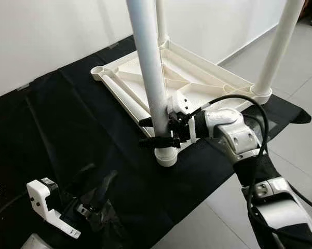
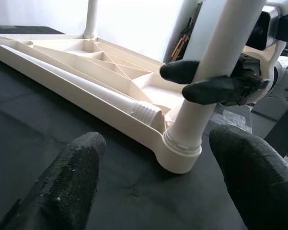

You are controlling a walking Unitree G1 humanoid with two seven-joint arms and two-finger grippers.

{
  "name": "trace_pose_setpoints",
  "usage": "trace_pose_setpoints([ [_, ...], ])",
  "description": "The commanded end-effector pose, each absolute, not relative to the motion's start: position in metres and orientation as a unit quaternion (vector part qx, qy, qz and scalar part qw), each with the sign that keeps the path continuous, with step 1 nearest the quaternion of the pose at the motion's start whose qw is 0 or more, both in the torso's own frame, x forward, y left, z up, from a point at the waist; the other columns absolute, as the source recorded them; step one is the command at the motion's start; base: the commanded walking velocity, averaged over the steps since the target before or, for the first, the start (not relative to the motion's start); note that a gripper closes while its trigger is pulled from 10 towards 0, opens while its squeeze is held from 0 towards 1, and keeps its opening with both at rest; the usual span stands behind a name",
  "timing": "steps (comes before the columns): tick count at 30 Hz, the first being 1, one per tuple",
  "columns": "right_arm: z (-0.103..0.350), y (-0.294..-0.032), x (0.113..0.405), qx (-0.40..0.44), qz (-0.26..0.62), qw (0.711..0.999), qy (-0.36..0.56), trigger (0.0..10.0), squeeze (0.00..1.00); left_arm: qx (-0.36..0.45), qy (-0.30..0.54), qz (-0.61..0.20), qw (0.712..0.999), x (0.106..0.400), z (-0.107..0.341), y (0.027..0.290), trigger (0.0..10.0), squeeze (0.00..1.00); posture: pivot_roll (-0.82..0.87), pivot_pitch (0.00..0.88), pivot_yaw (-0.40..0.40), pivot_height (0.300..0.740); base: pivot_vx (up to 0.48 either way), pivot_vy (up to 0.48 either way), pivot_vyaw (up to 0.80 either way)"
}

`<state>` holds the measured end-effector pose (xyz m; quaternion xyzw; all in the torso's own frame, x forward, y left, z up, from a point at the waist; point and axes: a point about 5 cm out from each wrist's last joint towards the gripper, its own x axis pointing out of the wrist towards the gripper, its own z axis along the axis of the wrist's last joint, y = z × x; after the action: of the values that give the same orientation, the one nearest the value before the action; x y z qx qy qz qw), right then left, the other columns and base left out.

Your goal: Building children table

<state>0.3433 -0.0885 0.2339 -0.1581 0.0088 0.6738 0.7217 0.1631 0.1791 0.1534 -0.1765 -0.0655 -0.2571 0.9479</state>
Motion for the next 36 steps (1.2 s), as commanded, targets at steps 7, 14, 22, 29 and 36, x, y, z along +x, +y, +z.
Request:
trace_pose_setpoints([
  [7, 0.228, -0.094, 0.340, -0.187, 0.614, 0.767, -0.007, 0.0, 0.00, -0.176, -0.062, -0.251, 0.950, 0.159, 0.152, 0.179, 10.0, 0.00, 0.01, 0.177, 0.114, 0.740, 0.000, 0.000, 0.00],
  [14, 0.175, -0.077, 0.311, -0.092, 0.280, 0.953, 0.071, 0.0, 0.00, -0.175, -0.065, -0.249, 0.950, 0.162, 0.153, 0.182, 10.0, 0.00, -0.01, 0.187, 0.122, 0.740, 0.000, 0.000, 0.00],
  [22, 0.180, -0.051, 0.311, -0.062, 0.279, 0.957, 0.053, 0.0, 0.00, -0.173, -0.065, -0.252, 0.950, 0.166, 0.152, 0.183, 10.0, 0.00, -0.01, 0.178, 0.126, 0.740, 0.000, 0.000, 0.00],
  [29, 0.201, -0.041, 0.320, -0.065, 0.370, 0.926, 0.027, 10.0, 1.00, -0.174, -0.071, -0.249, 0.950, 0.166, 0.152, 0.182, 10.0, 0.00, -0.01, 0.181, 0.116, 0.740, 0.000, 0.000, 0.00],
  [36, 0.225, -0.057, 0.320, -0.168, 0.575, 0.801, -0.023, 10.0, 0.00, -0.177, -0.074, -0.250, 0.949, 0.165, 0.154, 0.178, 10.0, 0.00, 0.00, 0.185, 0.107, 0.740, 0.000, 0.000, 0.00],
])
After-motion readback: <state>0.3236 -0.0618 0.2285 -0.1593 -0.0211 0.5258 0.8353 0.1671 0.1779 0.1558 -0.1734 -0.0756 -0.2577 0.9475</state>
